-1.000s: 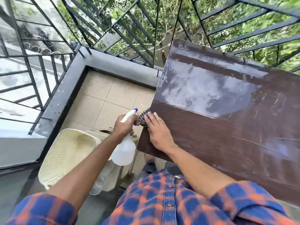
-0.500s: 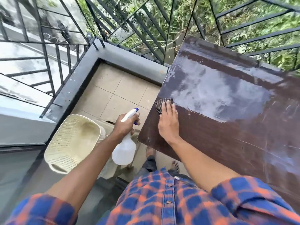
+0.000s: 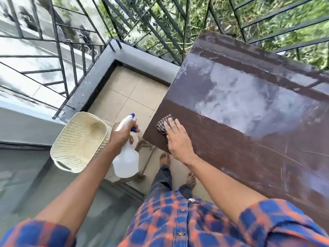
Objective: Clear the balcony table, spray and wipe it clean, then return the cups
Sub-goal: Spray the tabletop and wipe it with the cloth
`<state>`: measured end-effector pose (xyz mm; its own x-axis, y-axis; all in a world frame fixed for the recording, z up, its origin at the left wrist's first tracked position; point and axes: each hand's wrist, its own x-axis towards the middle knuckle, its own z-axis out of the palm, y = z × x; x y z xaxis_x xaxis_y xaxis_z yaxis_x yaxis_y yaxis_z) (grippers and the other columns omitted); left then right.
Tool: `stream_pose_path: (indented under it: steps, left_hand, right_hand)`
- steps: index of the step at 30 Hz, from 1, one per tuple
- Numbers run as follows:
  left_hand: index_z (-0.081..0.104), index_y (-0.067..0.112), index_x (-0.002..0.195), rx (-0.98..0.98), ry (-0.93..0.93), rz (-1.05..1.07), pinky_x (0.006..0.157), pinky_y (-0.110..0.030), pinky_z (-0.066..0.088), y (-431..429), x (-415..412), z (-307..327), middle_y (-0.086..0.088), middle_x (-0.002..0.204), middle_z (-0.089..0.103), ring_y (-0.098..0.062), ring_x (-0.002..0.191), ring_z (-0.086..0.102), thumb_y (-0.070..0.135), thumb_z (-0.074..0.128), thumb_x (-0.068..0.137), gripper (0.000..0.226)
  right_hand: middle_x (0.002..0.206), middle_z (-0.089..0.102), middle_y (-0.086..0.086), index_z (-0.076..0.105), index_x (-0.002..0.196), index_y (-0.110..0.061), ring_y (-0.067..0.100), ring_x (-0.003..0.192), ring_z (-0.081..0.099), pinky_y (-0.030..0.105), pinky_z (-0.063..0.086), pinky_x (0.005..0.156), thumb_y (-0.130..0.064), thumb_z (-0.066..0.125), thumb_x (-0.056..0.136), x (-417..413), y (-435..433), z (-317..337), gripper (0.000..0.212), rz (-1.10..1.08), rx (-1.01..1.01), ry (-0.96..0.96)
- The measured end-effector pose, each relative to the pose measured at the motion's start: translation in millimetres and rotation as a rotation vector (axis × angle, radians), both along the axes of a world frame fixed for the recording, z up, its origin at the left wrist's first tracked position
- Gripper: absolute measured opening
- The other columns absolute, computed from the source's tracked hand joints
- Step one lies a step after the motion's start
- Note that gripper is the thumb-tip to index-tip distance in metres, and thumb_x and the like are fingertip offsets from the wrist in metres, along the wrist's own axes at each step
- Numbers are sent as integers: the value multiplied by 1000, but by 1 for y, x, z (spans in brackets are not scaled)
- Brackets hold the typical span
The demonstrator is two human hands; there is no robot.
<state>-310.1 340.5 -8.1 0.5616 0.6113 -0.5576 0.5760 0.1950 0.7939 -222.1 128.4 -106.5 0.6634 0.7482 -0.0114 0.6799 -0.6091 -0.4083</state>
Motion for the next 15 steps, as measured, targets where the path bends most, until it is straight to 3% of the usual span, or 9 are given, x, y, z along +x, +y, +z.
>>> stream_pose_path:
  steps: [4,8,10,15]
  left_hand:
    - [68,9,81,32,-31,-7,40,-27,40,-7,-9,5,-13,82,69,-15,37,48,35,63,99,32]
    - [68,12,81,53,-51,24,41,-26,42,-20,-20,11,-9,81,71,-16,40,50,38,63,99,32]
    - [69,14,80,43,-47,49,44,-27,42,-26,-23,14,-7,81,72,-18,40,49,44,66,94,33]
    - [69,15,79,45,-13,34,46,-26,40,-40,-32,14,-4,81,73,-21,42,46,51,66,89,38]
  right_hand:
    - [154,45,13,47,147,-8,38,144,38,52,37,114,-15,44,95,2,33,5,53,48,2,57]
    - [165,24,7,28,157,-14,33,152,19,47,23,120,-16,57,93,-9,56,10,70,395,-122,124]
    - [166,22,6,25,158,-16,32,153,18,47,23,121,-18,60,91,-13,49,11,75,459,-154,92]
    - [155,46,8,51,146,-13,36,142,42,50,39,113,-12,60,86,-15,-10,9,60,499,-4,69]
